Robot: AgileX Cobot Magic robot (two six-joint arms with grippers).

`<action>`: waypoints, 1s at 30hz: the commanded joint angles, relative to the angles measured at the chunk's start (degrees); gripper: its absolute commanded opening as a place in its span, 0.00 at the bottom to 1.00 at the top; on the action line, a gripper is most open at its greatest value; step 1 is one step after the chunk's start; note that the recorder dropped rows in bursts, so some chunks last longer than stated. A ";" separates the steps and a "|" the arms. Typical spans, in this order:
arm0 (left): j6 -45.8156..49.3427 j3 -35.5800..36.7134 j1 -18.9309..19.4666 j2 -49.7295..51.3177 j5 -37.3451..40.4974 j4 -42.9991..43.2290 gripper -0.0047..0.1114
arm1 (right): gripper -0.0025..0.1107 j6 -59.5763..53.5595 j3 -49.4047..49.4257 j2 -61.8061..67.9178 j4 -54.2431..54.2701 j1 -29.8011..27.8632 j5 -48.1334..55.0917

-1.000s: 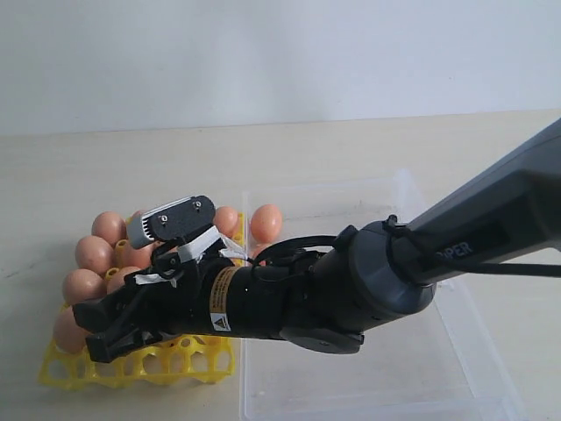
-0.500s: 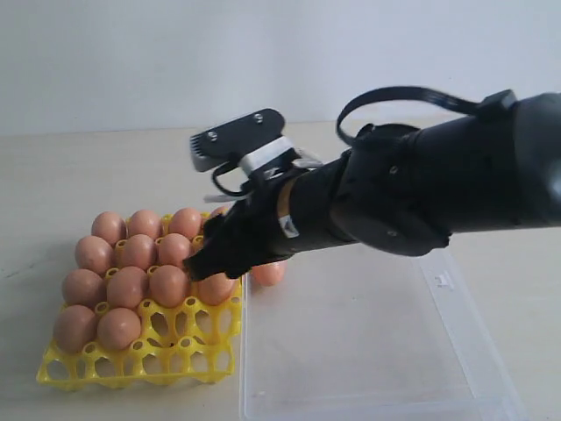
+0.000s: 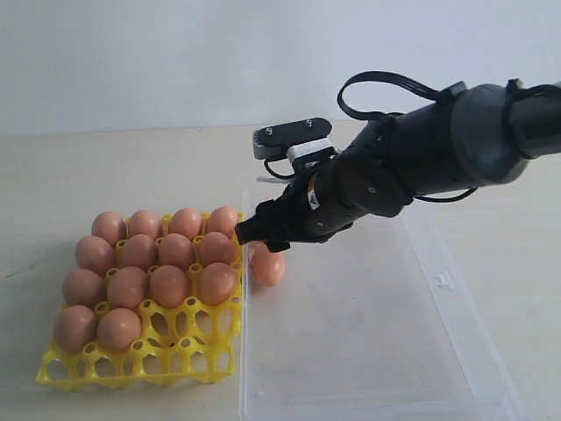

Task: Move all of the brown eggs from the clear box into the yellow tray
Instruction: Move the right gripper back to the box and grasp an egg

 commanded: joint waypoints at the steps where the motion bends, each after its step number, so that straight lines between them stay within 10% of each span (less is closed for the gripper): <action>1: -0.36 -0.23 -0.43 -0.32 -0.52 -0.14 0.04 | 0.55 -1.56 -3.20 2.89 2.36 -0.42 1.50; 30: -0.36 -0.23 -0.43 -0.32 -0.52 -0.14 0.04 | 0.53 -15.70 -4.65 9.04 18.25 1.26 3.52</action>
